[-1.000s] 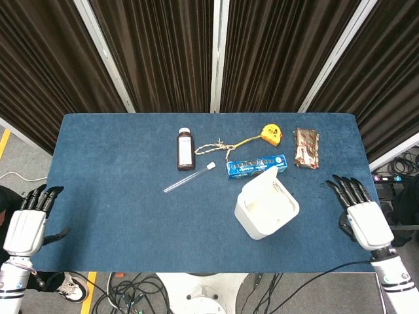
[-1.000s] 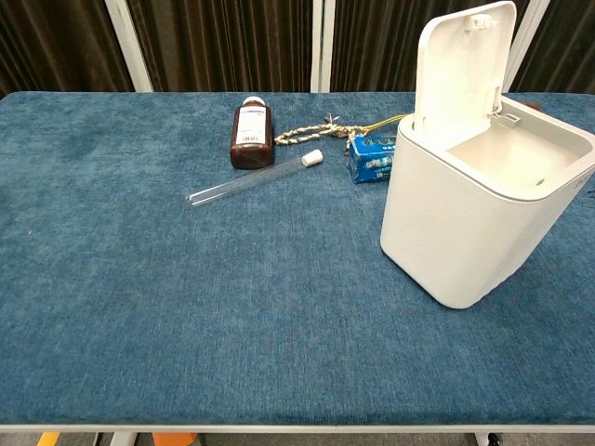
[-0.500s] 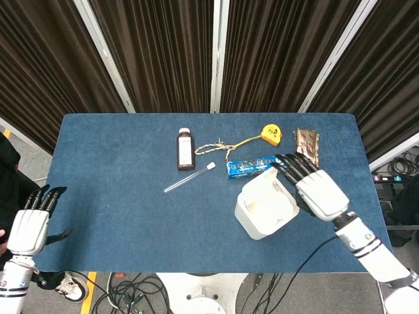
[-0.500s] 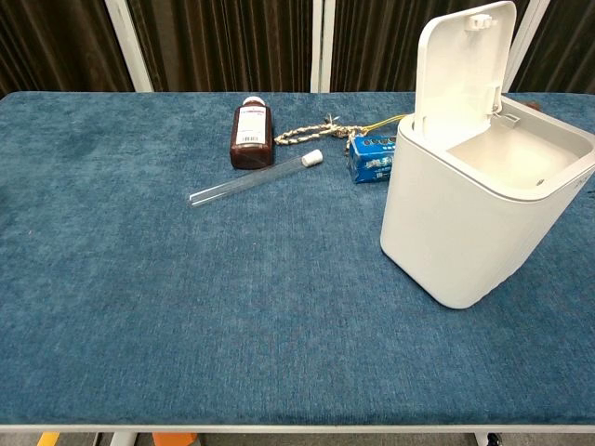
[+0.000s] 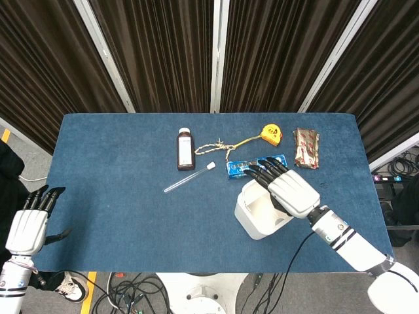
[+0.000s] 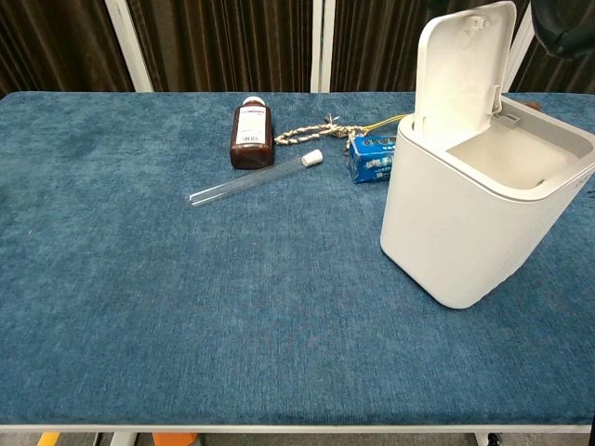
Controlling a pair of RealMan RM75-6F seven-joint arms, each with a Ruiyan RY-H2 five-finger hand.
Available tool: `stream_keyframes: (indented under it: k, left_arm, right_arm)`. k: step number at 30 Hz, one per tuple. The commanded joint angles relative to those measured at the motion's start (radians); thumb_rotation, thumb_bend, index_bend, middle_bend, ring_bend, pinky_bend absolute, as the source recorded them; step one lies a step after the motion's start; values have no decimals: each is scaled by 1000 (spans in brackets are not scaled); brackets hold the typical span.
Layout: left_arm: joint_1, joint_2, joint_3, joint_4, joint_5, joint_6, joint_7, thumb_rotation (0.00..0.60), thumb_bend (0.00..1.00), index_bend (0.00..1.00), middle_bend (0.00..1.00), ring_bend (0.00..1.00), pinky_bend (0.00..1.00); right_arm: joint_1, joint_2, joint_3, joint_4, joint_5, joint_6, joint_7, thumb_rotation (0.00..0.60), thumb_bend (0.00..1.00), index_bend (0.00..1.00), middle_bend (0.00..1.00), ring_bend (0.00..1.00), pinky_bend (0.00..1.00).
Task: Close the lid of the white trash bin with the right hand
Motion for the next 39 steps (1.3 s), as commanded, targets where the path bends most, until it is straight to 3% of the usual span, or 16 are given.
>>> stream_keyframes:
  k: [1, 13, 23, 39]
  left_arm:
    - [0, -1, 1, 1, -1, -1, -1, 600, 0, 144, 155, 61, 137]
    - [-2, 2, 4, -7, 7, -2, 11, 600, 0, 154, 155, 60, 137]
    - [-4, 3, 9, -10, 6, -10, 12, 600, 0, 154, 155, 61, 137]
    - [-1, -3, 15, 7, 2, -18, -2, 600, 0, 154, 155, 60, 138]
  right_arm:
    - [-3, 8, -8, -8, -1, 3, 3, 600, 1000, 0, 189, 0, 0]
    - [-57, 42, -60, -27, -85, 88, 30, 600, 1000, 0, 241, 0, 0]
    - [-130, 88, -134, -70, -188, 164, 36, 600, 1000, 0, 273, 0, 0]
    - [-147, 41, -181, -44, -130, 101, -12, 600, 1000, 0, 266, 0, 0]
